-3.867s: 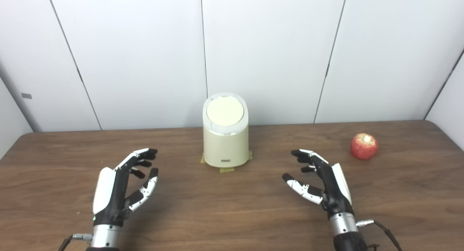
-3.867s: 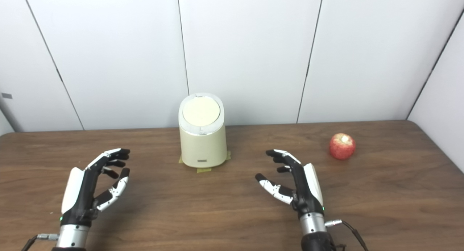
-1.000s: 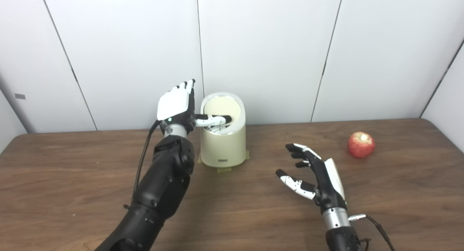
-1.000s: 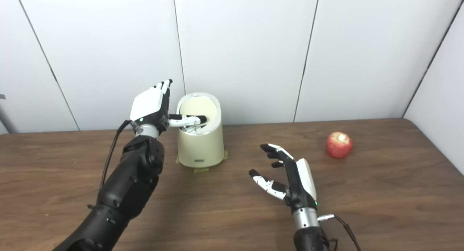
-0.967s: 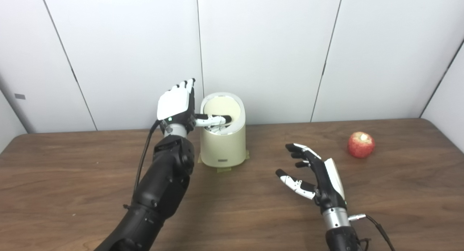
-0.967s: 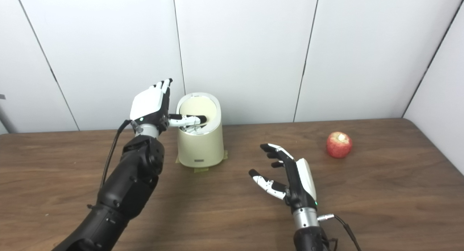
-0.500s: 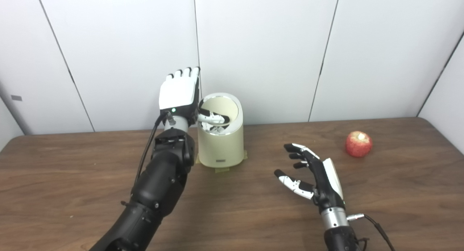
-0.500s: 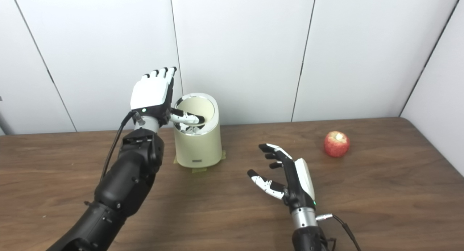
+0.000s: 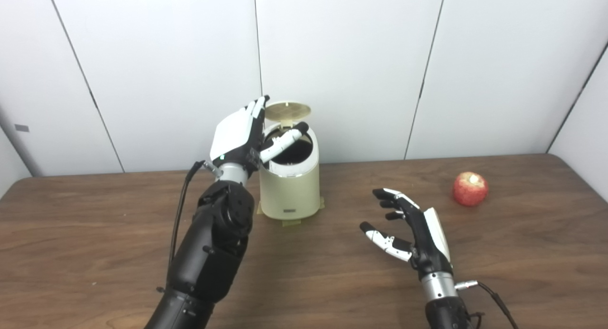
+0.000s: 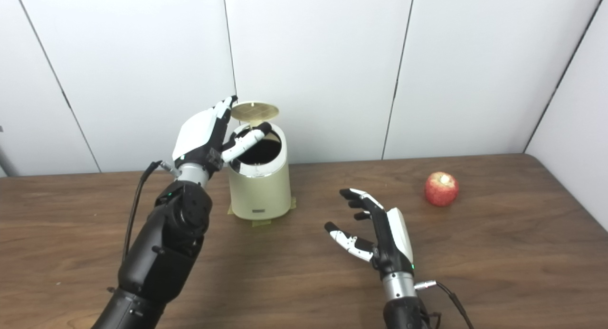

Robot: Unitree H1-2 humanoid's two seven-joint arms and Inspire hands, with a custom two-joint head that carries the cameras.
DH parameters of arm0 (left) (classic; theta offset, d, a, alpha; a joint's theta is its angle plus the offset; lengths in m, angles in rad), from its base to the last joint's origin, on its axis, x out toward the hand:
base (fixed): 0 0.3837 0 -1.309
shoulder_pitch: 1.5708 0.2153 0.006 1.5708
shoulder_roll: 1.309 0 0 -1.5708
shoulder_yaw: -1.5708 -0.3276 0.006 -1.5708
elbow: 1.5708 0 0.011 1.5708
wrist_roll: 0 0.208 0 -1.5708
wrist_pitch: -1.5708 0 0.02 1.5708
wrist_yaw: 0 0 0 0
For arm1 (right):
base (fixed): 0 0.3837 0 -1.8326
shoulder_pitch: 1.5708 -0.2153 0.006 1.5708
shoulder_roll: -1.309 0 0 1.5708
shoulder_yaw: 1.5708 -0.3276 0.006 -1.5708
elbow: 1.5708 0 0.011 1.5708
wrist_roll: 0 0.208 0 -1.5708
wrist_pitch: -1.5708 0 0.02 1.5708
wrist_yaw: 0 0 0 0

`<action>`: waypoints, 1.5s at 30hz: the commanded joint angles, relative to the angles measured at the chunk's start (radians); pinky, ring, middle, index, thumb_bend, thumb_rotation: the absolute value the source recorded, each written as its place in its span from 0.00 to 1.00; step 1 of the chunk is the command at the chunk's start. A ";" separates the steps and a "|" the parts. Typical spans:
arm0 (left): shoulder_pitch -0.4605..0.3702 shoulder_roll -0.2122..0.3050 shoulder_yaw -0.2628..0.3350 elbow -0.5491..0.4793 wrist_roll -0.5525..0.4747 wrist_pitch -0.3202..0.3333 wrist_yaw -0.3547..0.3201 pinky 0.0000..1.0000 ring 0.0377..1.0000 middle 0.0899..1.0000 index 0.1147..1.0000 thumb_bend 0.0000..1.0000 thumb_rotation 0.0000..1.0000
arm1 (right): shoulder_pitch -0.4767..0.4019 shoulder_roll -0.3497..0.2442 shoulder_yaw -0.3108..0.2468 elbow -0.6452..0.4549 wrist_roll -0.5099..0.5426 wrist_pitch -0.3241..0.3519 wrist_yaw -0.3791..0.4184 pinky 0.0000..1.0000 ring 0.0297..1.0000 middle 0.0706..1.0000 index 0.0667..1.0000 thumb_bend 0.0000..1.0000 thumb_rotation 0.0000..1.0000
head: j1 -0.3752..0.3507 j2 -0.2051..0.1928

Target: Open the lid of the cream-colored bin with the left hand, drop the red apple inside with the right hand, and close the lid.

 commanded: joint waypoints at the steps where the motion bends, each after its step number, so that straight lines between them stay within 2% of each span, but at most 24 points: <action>1: -0.050 0.003 0.013 -0.012 -0.019 -0.023 0.036 1.00 1.00 1.00 1.00 0.77 1.00 | -0.004 0.009 0.002 -0.006 -0.005 -0.008 -0.016 0.64 0.74 0.75 0.71 0.30 0.27 | -0.001 0.001; 5: -0.036 -0.004 0.035 -0.007 -0.073 -0.071 0.088 1.00 1.00 1.00 1.00 0.74 1.00 | -0.004 0.008 0.005 -0.010 -0.022 0.005 -0.017 0.63 0.73 0.75 0.72 0.29 0.27 | -0.003 0.001; 9: -0.012 0.003 0.038 -0.024 -0.063 -0.097 0.168 1.00 1.00 1.00 1.00 0.76 1.00 | -0.005 0.009 0.000 -0.005 -0.012 -0.006 -0.022 0.63 0.73 0.74 0.72 0.30 0.28 | -0.002 0.001; 12: 0.013 0.017 0.040 -0.059 -0.072 -0.108 0.183 1.00 1.00 1.00 1.00 0.78 1.00 | -0.006 0.004 -0.002 0.000 -0.011 -0.031 -0.037 0.62 0.73 0.74 0.71 0.30 0.24 | 0.006 -0.001; 14: 0.036 0.021 0.054 -0.092 -0.093 -0.118 0.184 1.00 1.00 1.00 1.00 0.78 1.00 | -0.006 -0.004 -0.004 -0.015 -0.029 -0.030 -0.050 0.62 0.72 0.74 0.70 0.31 0.24 | 0.014 -0.001; 15: 0.055 0.021 0.070 -0.119 -0.119 -0.127 0.183 1.00 1.00 1.00 1.00 0.77 1.00 | -0.007 -0.011 -0.006 -0.034 -0.044 -0.026 -0.057 0.48 0.58 0.71 0.71 0.32 0.25 | 0.013 -0.001; 16: 0.077 0.021 0.088 -0.146 -0.149 -0.143 0.183 1.00 1.00 1.00 1.00 0.76 1.00 | -0.010 -0.018 -0.009 -0.055 -0.064 -0.017 -0.065 0.44 0.56 0.71 0.72 0.34 0.25 | 0.013 0.000; 18: 0.109 0.022 0.114 -0.184 -0.206 -0.177 0.171 1.00 1.00 1.00 1.00 0.74 1.00 | -0.016 -0.027 -0.014 -0.085 -0.092 0.002 -0.069 0.50 0.63 0.73 0.72 0.38 0.26 | 0.012 0.000; 21: 0.173 0.033 0.160 -0.249 -0.335 -0.251 0.131 1.00 1.00 1.00 1.00 0.71 1.00 | -0.028 -0.055 -0.027 -0.125 -0.123 0.012 -0.066 0.60 0.73 0.79 0.74 0.51 0.28 | 0.015 0.000; 23: 0.235 0.032 0.200 -0.297 -0.459 -0.325 0.107 1.00 1.00 1.00 1.00 0.71 1.00 | -0.045 -0.099 -0.033 -0.134 -0.155 0.005 -0.062 0.61 0.74 0.79 0.76 0.58 0.30 | 0.011 0.002; 27: 0.335 0.026 0.246 -0.373 -0.618 -0.384 0.067 1.00 1.00 0.99 0.99 0.69 1.00 | -0.080 -0.177 -0.031 -0.153 -0.226 0.013 -0.047 0.64 0.74 0.80 0.80 0.72 0.33 | 0.011 0.002; 31: 0.430 0.045 0.259 -0.412 -0.696 -0.454 0.036 0.95 0.96 0.95 0.95 0.67 1.00 | -0.126 -0.228 -0.030 -0.238 -0.283 0.130 0.052 0.68 0.80 0.83 0.83 0.83 0.38 | -0.002 -0.007; 34: 0.508 0.070 0.266 -0.417 -0.768 -0.509 -0.011 0.95 0.94 0.94 0.92 0.70 1.00 | -0.170 -0.280 -0.031 -0.316 -0.319 0.255 0.193 0.69 0.84 0.87 0.84 0.88 0.38 | -0.003 -0.008; 37: 0.583 0.092 0.281 -0.434 -0.816 -0.538 -0.038 0.94 0.95 0.94 0.91 0.71 1.00 | -0.226 -0.341 -0.031 -0.362 -0.378 0.364 0.340 0.64 0.82 0.88 0.83 0.92 0.35 | -0.005 -0.007; 41: 0.655 0.099 0.297 -0.450 -0.864 -0.564 -0.055 0.96 0.95 0.93 0.89 0.71 1.00 | -0.294 -0.412 -0.017 -0.368 -0.421 0.466 0.501 0.65 0.86 0.91 0.84 0.95 0.34 | -0.005 -0.007; 43: 0.687 0.103 0.301 -0.454 -0.879 -0.583 -0.065 0.96 0.95 0.93 0.90 0.70 1.00 | -0.325 -0.442 -0.009 -0.354 -0.427 0.504 0.562 0.69 0.89 0.93 0.86 0.95 0.34 | -0.008 -0.006; 45: 0.714 0.108 0.302 -0.458 -0.891 -0.600 -0.074 0.93 0.94 0.93 0.90 0.70 1.00 | -0.345 -0.464 -0.006 -0.336 -0.421 0.521 0.596 0.67 0.90 0.93 0.86 0.96 0.31 | -0.004 -0.004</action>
